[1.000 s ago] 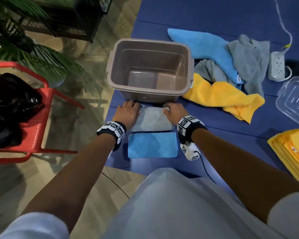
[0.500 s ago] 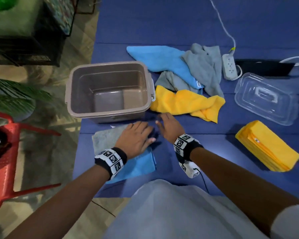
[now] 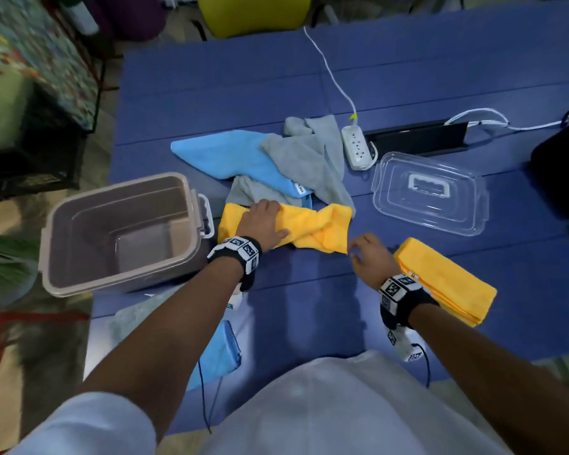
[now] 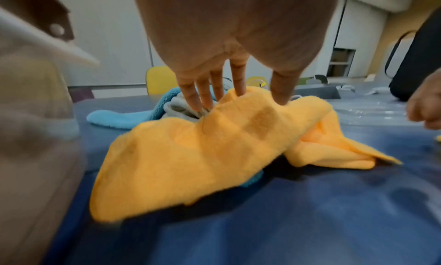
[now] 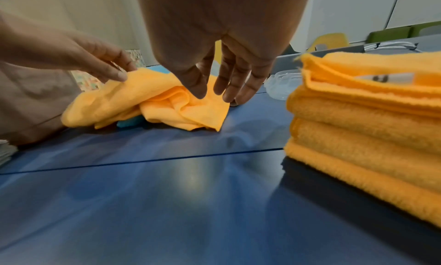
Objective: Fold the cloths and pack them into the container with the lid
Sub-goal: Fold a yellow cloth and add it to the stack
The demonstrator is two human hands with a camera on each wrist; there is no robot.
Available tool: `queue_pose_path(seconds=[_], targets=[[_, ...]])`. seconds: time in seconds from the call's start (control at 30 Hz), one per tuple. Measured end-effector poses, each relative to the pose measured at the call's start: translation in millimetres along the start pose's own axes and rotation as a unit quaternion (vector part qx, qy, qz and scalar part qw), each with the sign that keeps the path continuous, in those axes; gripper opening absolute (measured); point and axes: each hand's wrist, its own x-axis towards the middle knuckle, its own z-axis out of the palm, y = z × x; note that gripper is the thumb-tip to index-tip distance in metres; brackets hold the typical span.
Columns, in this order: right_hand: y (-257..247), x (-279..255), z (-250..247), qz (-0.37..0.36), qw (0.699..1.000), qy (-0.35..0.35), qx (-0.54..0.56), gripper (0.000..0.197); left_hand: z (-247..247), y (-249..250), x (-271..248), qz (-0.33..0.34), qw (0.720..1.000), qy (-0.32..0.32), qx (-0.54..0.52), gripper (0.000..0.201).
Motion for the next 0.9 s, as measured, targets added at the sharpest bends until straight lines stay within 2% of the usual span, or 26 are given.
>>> queue_pose_path(seconds=[0.07,0.13,0.23,0.3,0.33,0.37,0.4,0.43,0.47,0.57,0.6,0.67,0.73,0.77,0.8,0.83,0.9], targets=[[3.5,1.3,-7.6,-0.005,1.000,0.007,0.019,0.023,-2.0,8.6,5.5,0.005,0.997,-0.043,0.060,0.054],[4.3,5.7,-12.8,-0.013,0.998,0.023,0.050,0.025,3.7,18.5,3.8,-0.012,0.998,-0.048,0.046,0.043],[-0.8,17.8,-18.3,0.010,0.994,0.022,0.107,0.025,18.0,35.4,-5.6,-0.046,0.995,-0.064,-0.066,0.027],[-7.1,26.5,-19.3,0.091,0.980,-0.028,0.177,0.036,26.5,50.8,-16.4,-0.059,0.984,-0.056,-0.159,0.014],[-10.5,29.8,-18.1,0.148,0.958,-0.072,0.237,0.049,31.0,59.8,-23.4,-0.062,0.976,-0.046,-0.202,0.017],[-15.3,31.1,-15.5,0.203,0.922,-0.113,0.310,0.060,35.7,68.5,-31.3,-0.062,0.968,-0.039,-0.240,0.020],[-18.1,31.4,-10.6,0.241,0.884,-0.136,0.378,0.065,41.9,75.4,-38.8,-0.063,0.958,-0.040,-0.278,0.021],[-19.7,31.3,-5.8,0.256,0.858,-0.142,0.422,0.062,48.1,80.0,-45.3,-0.067,0.946,-0.045,-0.315,0.022],[-21.5,30.2,-2.9,0.251,0.850,-0.136,0.443,0.052,53.1,82.7,-51.1,-0.080,0.928,-0.056,-0.359,0.021],[-25.5,24.9,2.2,0.194,0.880,-0.096,0.422,0.021,58.6,85.2,-68.4,-0.152,0.870,-0.070,-0.465,0.009],[-29.3,21.9,0.2,0.188,0.872,-0.093,0.442,0.013,57.4,85.4,-73.4,-0.168,0.861,-0.055,-0.476,0.008],[-38.6,16.6,-6.0,0.176,0.837,-0.102,0.508,0.012,48.4,85.6,-82.3,-0.173,0.870,0.033,-0.461,0.014],[-54.9,9.9,-19.0,0.120,0.818,-0.120,0.550,0.015,26.1,85.3,-88.7,-0.101,0.884,0.159,-0.428,0.023],[-64.6,4.8,-27.8,0.077,0.824,-0.134,0.545,0.014,10.8,85.9,-90.7,-0.034,0.889,0.195,-0.413,0.028],[-75.9,-1.8,-37.8,0.034,0.830,-0.152,0.536,0.013,-6.5,86.8,-91.7,0.028,0.892,0.198,-0.406,0.033],[-86.1,-7.4,-47.3,0.002,0.837,-0.165,0.522,0.020,-24.9,89.5,-93.1,0.070,0.891,0.175,-0.413,0.037],[-106.9,-16.1,-69.3,-0.043,0.839,-0.185,0.509,0.048,-56.6,93.7,-93.8,0.098,0.896,0.097,-0.423,0.044]])
